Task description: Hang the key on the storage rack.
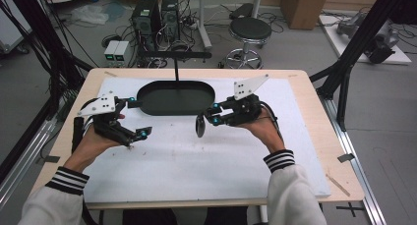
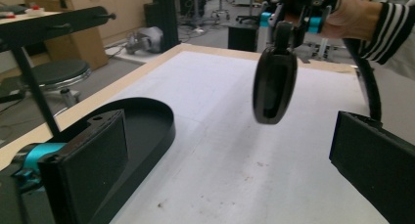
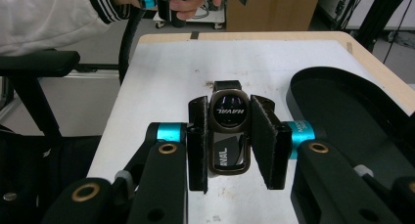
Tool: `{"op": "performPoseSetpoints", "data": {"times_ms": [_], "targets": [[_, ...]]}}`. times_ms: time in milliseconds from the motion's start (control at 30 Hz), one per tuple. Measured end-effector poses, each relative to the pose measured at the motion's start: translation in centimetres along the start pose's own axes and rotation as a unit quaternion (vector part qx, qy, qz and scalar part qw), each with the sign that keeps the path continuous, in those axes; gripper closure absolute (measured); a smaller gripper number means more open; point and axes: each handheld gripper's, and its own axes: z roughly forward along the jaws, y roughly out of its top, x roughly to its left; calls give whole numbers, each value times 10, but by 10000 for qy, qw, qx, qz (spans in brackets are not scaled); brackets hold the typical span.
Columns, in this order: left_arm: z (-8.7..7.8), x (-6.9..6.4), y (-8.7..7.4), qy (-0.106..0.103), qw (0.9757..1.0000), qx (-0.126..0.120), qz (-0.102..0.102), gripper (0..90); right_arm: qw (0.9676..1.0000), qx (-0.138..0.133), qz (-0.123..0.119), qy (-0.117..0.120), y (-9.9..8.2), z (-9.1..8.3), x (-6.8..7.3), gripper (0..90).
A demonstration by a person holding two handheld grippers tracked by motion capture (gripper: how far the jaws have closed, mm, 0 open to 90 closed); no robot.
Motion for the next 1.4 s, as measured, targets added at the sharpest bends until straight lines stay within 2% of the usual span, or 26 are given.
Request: {"op": "performPoseSetpoints", "data": {"times_ms": [133, 200, 400, 500, 567, 633, 767, 833, 867, 967, 1033, 1333, 1400], "targets": [[10, 0, 7, -113, 9999, 99, 29, 17, 10000, 35, -26, 81, 6, 8, 0, 700], [15, 0, 11, -214, 9998, 62, 5, 17, 9999, 50, -67, 74, 9, 12, -1, 700], [28, -3, 22, -386, 9990, 157, 155, 17, 9999, 49, -63, 140, 15, 23, -3, 700], [33, -4, 27, -503, 9985, 164, 162, 19, 9997, 101, -63, 192, 17, 27, -2, 700], [36, -5, 29, -611, 9979, 142, 187, 53, 9997, 100, -125, 186, 18, 31, -2, 700], [40, -7, 31, -743, 9969, 165, 207, 96, 9997, 140, -79, 209, 19, 33, -1, 700], [47, -11, 32, -802, 9960, 289, 260, 108, 9996, 146, -108, 226, 21, 36, 0, 700], [48, -11, 33, -843, 9956, 286, 278, 135, 9995, 169, -80, 249, 22, 37, 1, 700], [49, -11, 33, -850, 9956, 277, 273, 143, 9995, 146, -186, 214, 23, 38, 0, 700], [51, -11, 34, -841, 9956, 330, 258, 146, 9994, 210, -106, 244, 25, 37, 2, 700], [53, -11, 36, -882, 9952, 316, 269, 156, 9992, 278, -156, 236, 28, 37, 3, 700], [63, -16, 44, -1104, 9927, 345, 350, 261, 9985, 379, -330, 240, 40, 39, 3, 700], [65, -16, 43, -1096, 9923, 415, 392, 287, 9984, 379, -336, 244, 40, 39, 3, 700]]}}
